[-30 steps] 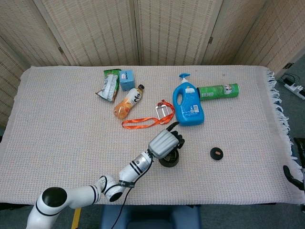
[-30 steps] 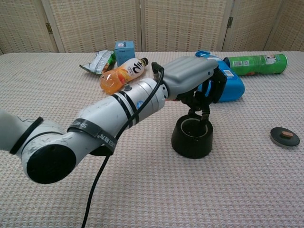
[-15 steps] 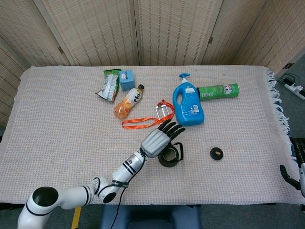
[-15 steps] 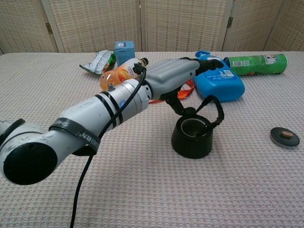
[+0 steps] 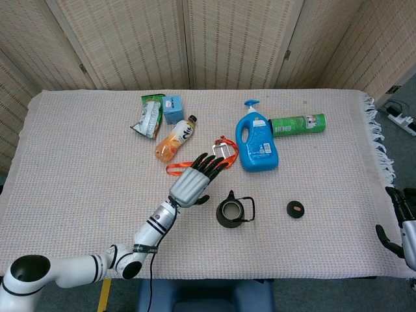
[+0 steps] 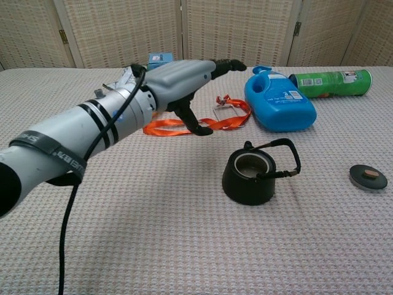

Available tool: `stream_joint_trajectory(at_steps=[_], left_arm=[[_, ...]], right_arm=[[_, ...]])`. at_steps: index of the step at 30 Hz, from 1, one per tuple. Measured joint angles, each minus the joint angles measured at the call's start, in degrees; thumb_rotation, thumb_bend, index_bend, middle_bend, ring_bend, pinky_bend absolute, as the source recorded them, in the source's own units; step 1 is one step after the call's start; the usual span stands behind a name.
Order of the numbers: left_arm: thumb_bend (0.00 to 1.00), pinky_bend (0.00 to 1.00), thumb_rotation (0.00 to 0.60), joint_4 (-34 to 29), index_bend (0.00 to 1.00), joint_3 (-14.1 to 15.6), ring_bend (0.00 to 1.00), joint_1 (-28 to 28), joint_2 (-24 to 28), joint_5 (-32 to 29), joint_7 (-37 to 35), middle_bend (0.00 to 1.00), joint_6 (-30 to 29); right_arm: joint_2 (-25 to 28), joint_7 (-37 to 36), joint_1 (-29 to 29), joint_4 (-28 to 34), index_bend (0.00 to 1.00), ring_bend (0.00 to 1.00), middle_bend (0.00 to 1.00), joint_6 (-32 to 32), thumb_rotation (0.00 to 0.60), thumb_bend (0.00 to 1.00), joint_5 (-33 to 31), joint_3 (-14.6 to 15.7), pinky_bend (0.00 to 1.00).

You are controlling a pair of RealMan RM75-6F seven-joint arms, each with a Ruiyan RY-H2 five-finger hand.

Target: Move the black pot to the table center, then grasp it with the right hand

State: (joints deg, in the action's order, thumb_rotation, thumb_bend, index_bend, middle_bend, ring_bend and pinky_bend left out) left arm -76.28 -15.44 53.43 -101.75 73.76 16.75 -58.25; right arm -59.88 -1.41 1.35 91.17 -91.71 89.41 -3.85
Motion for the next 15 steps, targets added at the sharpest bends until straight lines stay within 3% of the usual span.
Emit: stream_joint_trajectory(at_steps=[15], left_arm=[[0.24, 0.0, 0.6, -12.6, 0.01, 2.3, 0.0, -13.7, 18.9, -3.4, 0.5, 0.0, -10.0]], right_arm=[[1.6, 3.7, -6.5, 2.9, 0.11, 0.43, 0.17, 10.1, 0.6, 0.37, 2.6, 1.3, 0.41]])
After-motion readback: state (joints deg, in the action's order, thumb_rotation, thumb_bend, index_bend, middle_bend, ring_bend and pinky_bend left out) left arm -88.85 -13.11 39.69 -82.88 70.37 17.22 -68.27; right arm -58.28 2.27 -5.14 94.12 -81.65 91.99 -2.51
